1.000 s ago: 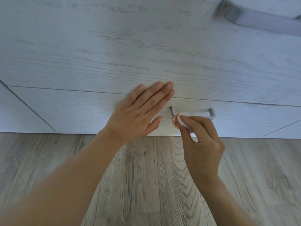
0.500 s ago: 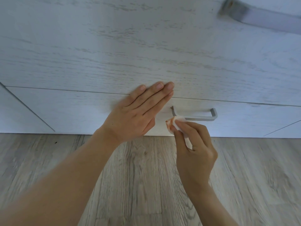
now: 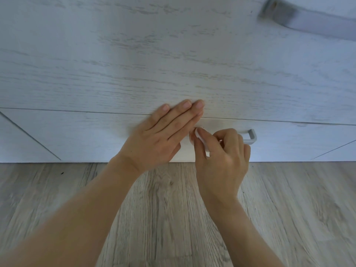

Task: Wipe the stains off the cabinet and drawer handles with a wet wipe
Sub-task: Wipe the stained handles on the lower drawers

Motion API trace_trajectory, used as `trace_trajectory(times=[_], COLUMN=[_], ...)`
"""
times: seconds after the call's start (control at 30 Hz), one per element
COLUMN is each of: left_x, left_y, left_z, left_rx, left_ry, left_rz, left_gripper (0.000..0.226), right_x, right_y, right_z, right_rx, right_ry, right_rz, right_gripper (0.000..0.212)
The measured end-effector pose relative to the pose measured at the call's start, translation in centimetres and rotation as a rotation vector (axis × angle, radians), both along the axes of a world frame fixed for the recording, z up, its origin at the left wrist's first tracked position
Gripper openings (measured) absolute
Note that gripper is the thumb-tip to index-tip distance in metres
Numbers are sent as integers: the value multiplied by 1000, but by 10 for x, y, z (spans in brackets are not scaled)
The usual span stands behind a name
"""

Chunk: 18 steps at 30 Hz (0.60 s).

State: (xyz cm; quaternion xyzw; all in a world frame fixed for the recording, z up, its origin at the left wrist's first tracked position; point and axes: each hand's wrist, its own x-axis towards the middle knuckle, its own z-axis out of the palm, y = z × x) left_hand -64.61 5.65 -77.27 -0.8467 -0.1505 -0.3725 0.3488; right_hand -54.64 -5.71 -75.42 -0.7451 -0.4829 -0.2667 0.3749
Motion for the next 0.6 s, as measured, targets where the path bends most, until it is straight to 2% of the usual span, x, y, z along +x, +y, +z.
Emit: trace_trajectory(times=[0.27, 0.6], left_x=[-3, -2], left_y=[-1, -2], left_z=[2, 2], left_rx=[-7, 0], left_ry=[47, 30], left_rz=[22, 22], left_gripper=[72, 71], right_x=[-4, 4], right_y=[-4, -29], right_z=[5, -17], right_rx=[-174, 43], right_ry=[-104, 171], right_rz=[-86, 72], right_gripper=[7, 14])
